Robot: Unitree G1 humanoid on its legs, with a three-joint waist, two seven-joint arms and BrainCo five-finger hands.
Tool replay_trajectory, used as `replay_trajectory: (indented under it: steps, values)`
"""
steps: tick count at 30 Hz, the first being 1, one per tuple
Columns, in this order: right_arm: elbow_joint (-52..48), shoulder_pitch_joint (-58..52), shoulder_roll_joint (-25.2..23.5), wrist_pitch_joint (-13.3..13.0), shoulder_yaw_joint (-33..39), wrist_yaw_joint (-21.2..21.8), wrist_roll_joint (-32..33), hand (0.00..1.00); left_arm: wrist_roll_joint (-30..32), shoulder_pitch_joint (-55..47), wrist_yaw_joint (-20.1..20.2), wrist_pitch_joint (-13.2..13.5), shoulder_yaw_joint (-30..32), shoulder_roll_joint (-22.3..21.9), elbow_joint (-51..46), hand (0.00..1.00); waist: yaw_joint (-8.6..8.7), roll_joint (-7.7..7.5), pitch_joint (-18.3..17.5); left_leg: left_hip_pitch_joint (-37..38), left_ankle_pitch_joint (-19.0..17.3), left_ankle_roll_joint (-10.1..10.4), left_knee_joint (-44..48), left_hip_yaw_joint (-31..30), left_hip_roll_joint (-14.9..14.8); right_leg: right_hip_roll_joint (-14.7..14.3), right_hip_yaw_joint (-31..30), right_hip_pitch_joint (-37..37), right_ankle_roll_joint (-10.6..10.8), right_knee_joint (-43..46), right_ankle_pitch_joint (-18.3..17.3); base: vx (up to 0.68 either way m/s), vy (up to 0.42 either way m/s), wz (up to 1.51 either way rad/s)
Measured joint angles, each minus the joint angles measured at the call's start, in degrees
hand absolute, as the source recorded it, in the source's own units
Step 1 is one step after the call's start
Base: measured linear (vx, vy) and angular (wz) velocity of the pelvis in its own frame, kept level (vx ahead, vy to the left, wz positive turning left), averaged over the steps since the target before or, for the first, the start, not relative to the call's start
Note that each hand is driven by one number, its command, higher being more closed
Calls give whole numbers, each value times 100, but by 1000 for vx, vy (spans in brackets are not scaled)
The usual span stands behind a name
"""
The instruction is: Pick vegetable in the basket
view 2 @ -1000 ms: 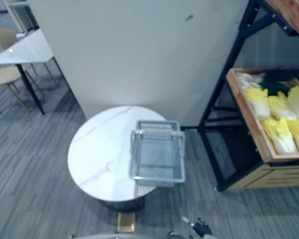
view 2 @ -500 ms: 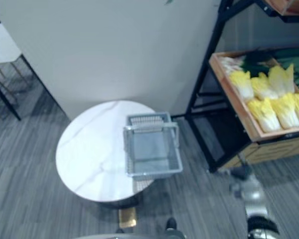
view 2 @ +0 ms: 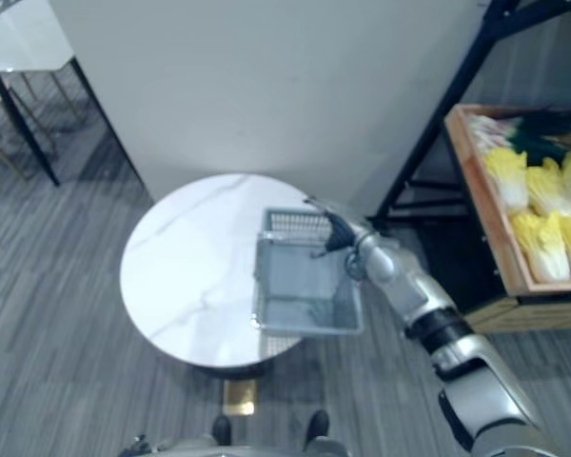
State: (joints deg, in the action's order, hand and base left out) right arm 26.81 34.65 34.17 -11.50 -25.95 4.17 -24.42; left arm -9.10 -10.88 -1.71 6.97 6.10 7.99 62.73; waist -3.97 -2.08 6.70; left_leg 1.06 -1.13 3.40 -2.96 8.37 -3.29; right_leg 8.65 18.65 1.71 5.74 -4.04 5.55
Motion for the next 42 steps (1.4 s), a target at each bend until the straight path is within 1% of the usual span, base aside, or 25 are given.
replay_trajectory:
  steps: [3, 6, 10, 15, 16, 18, 20, 24, 29, 30, 34, 39, 42]
  values:
    - [363, 290, -59, 5, -223, 17, -49, 0, -196, 1, -27, 1, 9, 6, -1, 0, -20, -28, 128, -10, 29, -25, -9, -136, 31, 33, 109, -54, 1, 2, 0, -19, 4, 17]
    - [688, 434, -189, 37, -257, 16, -62, 0, -201, 11, -30, 1, 52, 6, -4, 0, -78, -47, 249, 0, 76, -32, -65, -156, 44, 43, 126, -50, 7, 3, 4, -25, 0, 6]
    - [1442, 807, -307, 118, -370, 6, -327, 0, -201, 96, -36, 4, 44, 5, -6, 0, -92, -32, 443, -73, 159, -56, -134, -243, 67, 63, 188, 19, 11, 22, 8, -21, -2, 9]
    - [1841, 996, -414, 226, -357, -43, -472, 0, -205, 208, -58, 9, -17, 0, -7, 0, -104, 24, 609, -120, 173, -58, -160, -264, 74, 64, 213, 70, 11, 20, 9, -2, -1, 4]
    - [1960, 1054, -455, 283, -288, -104, -493, 0, -205, 226, -65, 8, -51, -1, -5, 0, -102, 53, 633, -168, 178, -63, -167, -264, 83, 68, 212, 118, -3, 18, 20, 0, 0, 0]
    - [2094, 1090, -529, 301, -93, -162, -495, 0, -206, 241, -81, 21, -84, -3, -10, 0, -95, 73, 693, -176, 179, -64, -166, -266, 93, 77, 213, 123, -6, 14, 22, 31, 10, 1]
    - [2262, 1185, -553, 372, 10, -222, -498, 0, -209, 294, -101, 38, -132, -1, -14, 0, -96, 104, 796, -178, 179, -64, -167, -269, 105, 87, 213, 124, -6, 13, 23, 0, 0, 0]
    - [2566, 1452, -600, 389, 90, -259, -502, 0, -209, 404, -143, 43, -196, 1, -16, 0, -100, 147, 980, -219, 179, -65, -167, -271, 126, 108, 209, 171, -1, 16, 41, 0, 0, 0]
    - [2658, 1541, -603, 399, 279, -299, -551, 0, -215, 449, -187, 64, -265, 3, -25, 0, -102, 186, 1100, -331, 197, -91, -167, -283, 187, 163, 215, 277, 26, 16, 62, 9, 13, 2]
    - [2772, 1597, -603, 402, 310, -364, -621, 100, -257, 449, -191, 69, -303, 12, -25, 0, -106, 187, 1100, -366, 199, -95, -167, -292, 196, 171, 219, 304, 27, 15, 63, 23, 14, 3]
    - [2833, 1657, -599, 491, 336, -422, -718, 100, -376, 452, -203, 72, -368, 21, -24, 0, -102, 212, 1139, -382, 200, -96, -166, -311, 203, 180, 231, 307, 27, 13, 63, 35, 10, 3]
    - [2828, 1657, -598, 499, 334, -432, -739, 100, -375, 453, -219, 71, -396, 22, -24, 0, -100, 224, 1145, -381, 200, -95, -166, -309, 210, 191, 229, 305, 27, 16, 63, 0, 0, 0]
    - [2803, 1656, -594, 489, 287, -391, -860, 100, -371, 453, -219, 70, -399, 23, -25, 0, -97, 223, 1145, -376, 199, -94, -162, -305, 206, 190, 222, 302, 27, 23, 63, 0, 0, 0]
